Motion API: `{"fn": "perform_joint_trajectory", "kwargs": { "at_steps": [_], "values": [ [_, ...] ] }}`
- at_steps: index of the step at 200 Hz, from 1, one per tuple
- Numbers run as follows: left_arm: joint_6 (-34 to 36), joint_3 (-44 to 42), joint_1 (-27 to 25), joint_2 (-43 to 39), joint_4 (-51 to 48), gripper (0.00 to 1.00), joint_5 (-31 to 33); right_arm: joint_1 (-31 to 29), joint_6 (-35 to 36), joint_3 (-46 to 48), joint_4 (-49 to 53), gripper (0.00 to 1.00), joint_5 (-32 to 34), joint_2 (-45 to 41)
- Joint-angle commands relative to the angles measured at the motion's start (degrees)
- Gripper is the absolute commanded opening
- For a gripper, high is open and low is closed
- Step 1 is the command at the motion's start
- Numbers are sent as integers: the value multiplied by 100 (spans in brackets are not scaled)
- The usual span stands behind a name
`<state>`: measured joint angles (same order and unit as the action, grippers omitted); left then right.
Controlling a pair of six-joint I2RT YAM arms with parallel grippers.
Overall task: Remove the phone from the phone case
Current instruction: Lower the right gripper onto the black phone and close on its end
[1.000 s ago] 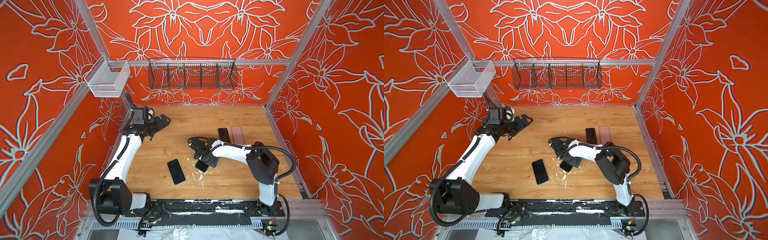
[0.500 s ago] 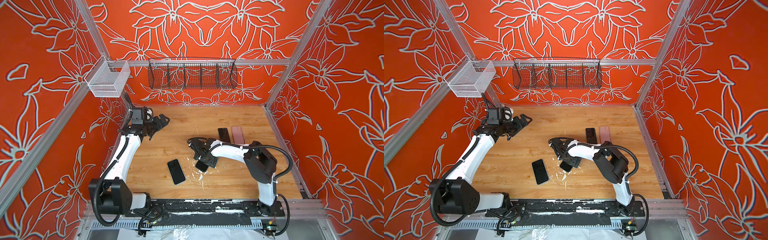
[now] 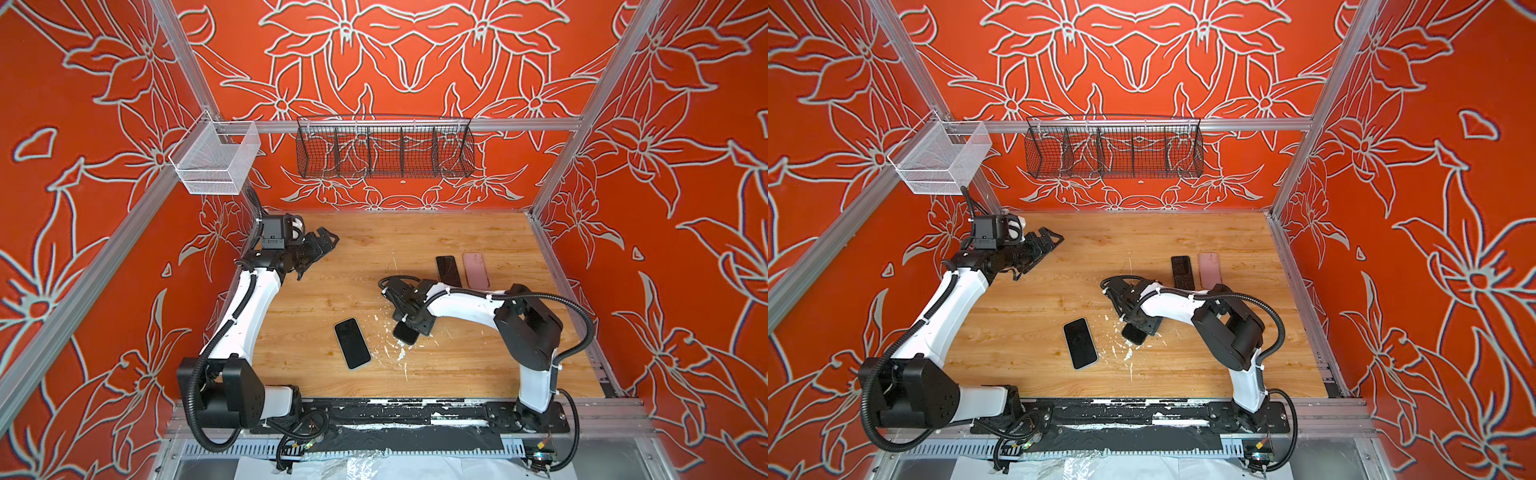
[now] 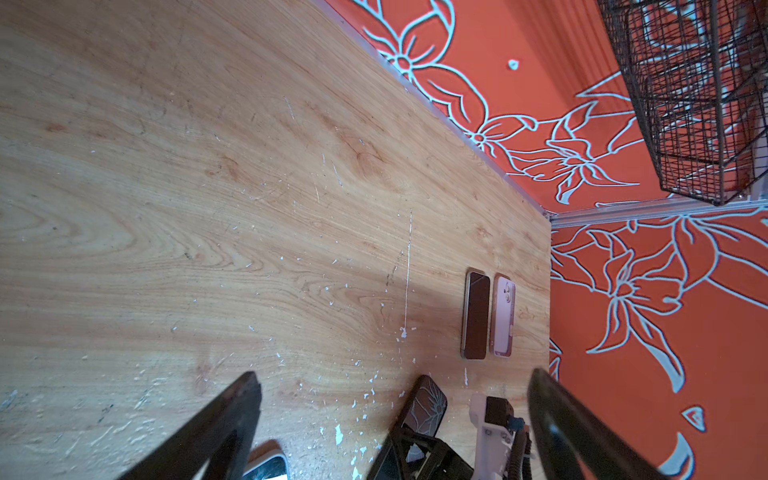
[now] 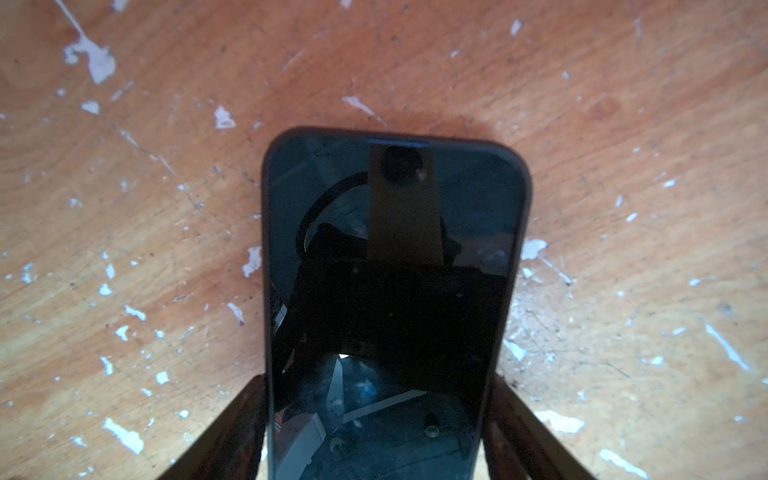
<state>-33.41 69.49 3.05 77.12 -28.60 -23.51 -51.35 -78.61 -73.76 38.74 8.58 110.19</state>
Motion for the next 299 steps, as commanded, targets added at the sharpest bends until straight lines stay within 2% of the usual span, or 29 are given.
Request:
{"fn": "perform_joint_trajectory", "kwargs": {
  "at_steps": [1, 49, 113, 139, 193, 224, 242, 261, 299],
  "values": [
    [-63, -87, 38, 38, 118, 97, -122, 31, 405, 184, -245, 53, -25, 178],
    [-43, -71, 30, 83, 82, 97, -84, 168, 1756, -177, -185, 53, -41, 131],
    [-152, -129, 6, 89, 57, 97, -135, 282, 3093, -472, -198, 52, -237, 209],
    [-208, -230, -158, -41, 28, 97, -16, 341, 3452, -438, -465, 49, -557, 244],
    [-671, -1333, -285, -909, 324, 97, -403, 431, 4137, -563, -625, 50, -948, 367],
    [-785, -1886, -340, -1388, 338, 97, -376, 485, 4426, -632, -612, 50, -1115, 466],
    [-858, -2143, -336, -1614, 337, 97, -339, 481, 4473, -696, -479, 57, -1071, 505],
    [-971, -2362, -335, -1784, 437, 97, -365, 484, 4466, -675, -430, 70, -1036, 503],
    [-966, -2474, -335, -1807, 452, 97, -337, 464, 4402, -592, -376, 83, -1025, 488]
  ]
}}
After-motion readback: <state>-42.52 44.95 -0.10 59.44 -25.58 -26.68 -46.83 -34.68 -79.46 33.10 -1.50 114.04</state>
